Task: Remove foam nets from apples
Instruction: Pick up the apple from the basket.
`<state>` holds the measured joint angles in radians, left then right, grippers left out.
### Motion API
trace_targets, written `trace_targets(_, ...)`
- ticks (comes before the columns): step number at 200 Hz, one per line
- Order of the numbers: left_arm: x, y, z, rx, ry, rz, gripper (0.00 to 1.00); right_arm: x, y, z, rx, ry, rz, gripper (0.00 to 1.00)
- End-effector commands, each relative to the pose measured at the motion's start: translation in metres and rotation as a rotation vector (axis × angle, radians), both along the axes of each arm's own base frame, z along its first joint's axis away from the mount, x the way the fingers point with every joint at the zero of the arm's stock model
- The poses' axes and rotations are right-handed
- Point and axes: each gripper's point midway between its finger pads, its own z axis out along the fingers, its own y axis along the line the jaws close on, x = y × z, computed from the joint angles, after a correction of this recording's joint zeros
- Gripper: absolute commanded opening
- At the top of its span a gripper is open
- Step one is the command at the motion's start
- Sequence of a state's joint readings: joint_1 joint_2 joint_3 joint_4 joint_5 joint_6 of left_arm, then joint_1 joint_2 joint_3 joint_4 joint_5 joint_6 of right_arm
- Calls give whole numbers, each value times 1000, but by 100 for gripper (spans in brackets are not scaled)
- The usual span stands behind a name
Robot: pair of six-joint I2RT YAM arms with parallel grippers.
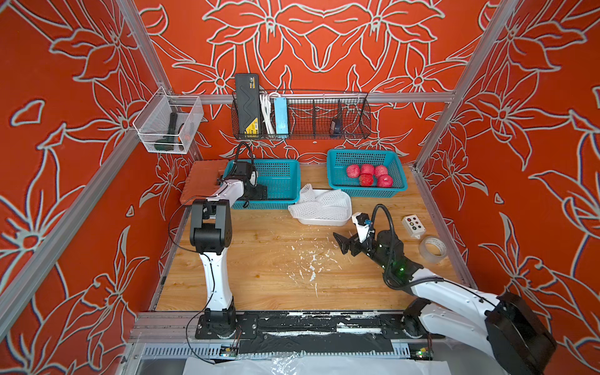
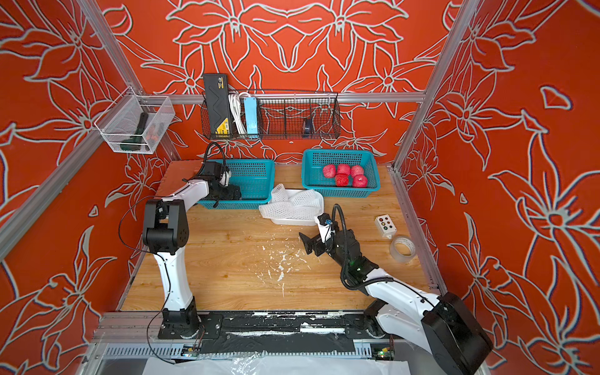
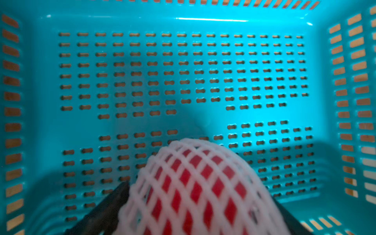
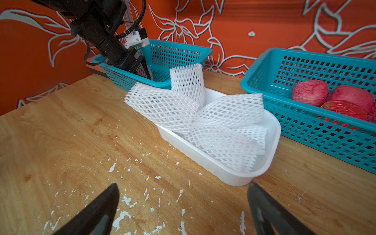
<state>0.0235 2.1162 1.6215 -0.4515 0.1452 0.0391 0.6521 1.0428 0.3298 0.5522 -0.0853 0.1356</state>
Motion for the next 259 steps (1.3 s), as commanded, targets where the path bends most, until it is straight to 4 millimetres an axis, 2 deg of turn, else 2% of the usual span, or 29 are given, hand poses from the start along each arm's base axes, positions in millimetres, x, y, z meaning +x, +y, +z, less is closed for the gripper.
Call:
trace_targets(1, 1, -5, -1, -4, 12, -22, 80, 5, 0, 8, 0, -19, -17, 98)
trace_targets(16, 3, -6, 2, -7, 5, -22, 77, 5, 0, 7, -4, -17, -21, 98)
trace_targets(35, 5, -6, 6, -8, 0, -24, 68, 6, 0, 8, -2, -19, -24, 98)
trace_targets(113, 8, -8, 12, -18, -8, -27, 60, 7, -1, 8, -4, -19, -31, 98)
trace_targets(181, 14, -10, 50, -23, -93, -22, 59, 7, -2, 8, -8, -19, -35, 98)
trace_targets(259, 16, -23, 112, 5, -216, -35, 59, 7, -2, 8, -7, -17, -38, 98)
